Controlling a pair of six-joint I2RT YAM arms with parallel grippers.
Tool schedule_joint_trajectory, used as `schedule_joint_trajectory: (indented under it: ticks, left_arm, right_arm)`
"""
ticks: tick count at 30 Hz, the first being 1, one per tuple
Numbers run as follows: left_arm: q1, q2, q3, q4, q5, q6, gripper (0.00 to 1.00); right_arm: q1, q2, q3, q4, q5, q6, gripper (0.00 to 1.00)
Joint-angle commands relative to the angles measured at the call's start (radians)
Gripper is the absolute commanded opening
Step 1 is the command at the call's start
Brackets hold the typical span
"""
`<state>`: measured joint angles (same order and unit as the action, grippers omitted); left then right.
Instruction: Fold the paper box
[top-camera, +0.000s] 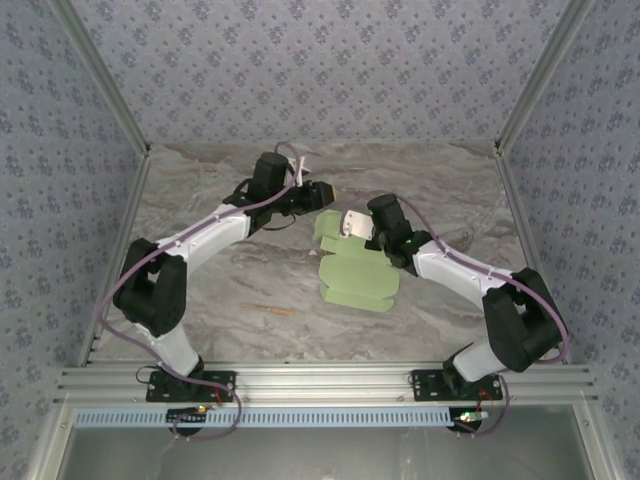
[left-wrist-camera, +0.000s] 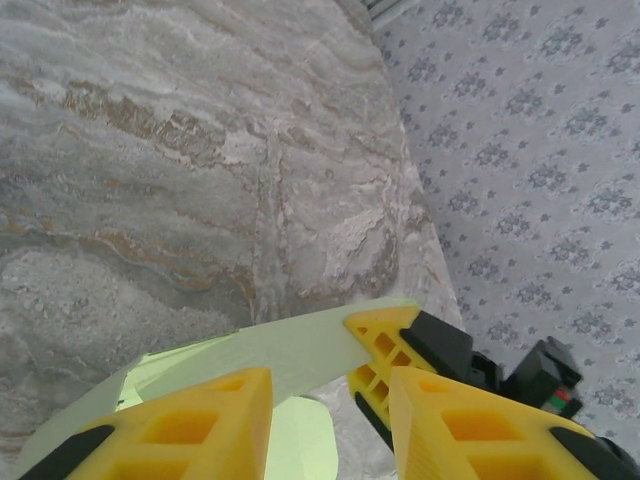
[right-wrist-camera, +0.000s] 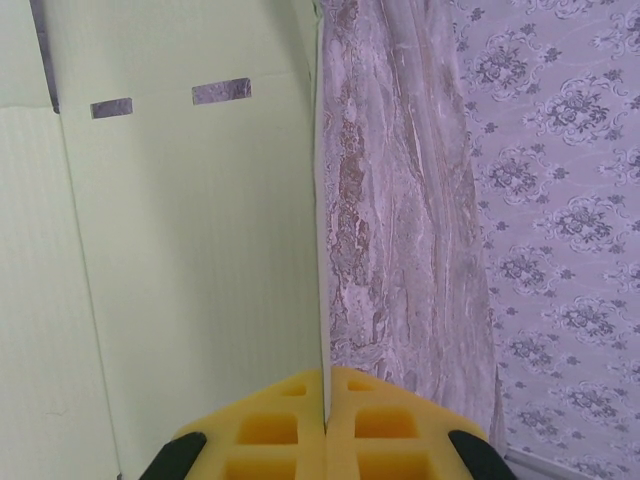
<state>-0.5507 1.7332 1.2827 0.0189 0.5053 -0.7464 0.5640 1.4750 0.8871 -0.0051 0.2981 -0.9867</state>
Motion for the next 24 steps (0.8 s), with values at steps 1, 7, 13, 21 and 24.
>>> schedule_joint_trajectory:
  ticks: [1, 7, 13, 21, 24]
  left_arm:
    - [-0.003, 0.03, 0.033, -0.027, -0.002, -0.014, 0.35]
    - [-0.015, 0.082, 0.05, -0.017, 0.025, -0.019, 0.34]
    - [-0.032, 0.107, 0.066, -0.028, 0.036, -0.013, 0.34]
    - [-0.043, 0.119, 0.117, -0.137, 0.005, 0.057, 0.36]
    - [-0.043, 0.132, 0.15, -0.2, -0.003, 0.081, 0.37]
  right_arm:
    - [0.009, -0.015, 0.026, -0.011, 0.026, 0.007, 0.05]
    - [0.016, -0.015, 0.03, -0.012, 0.034, 0.01, 0.05]
    - [0.02, -0.014, 0.034, -0.012, 0.051, 0.014, 0.05]
    - [0.031, 0.0, 0.042, -0.02, 0.079, 0.002, 0.05]
    - [0.033, -0.002, 0.043, -0.016, 0.085, 0.001, 0.05]
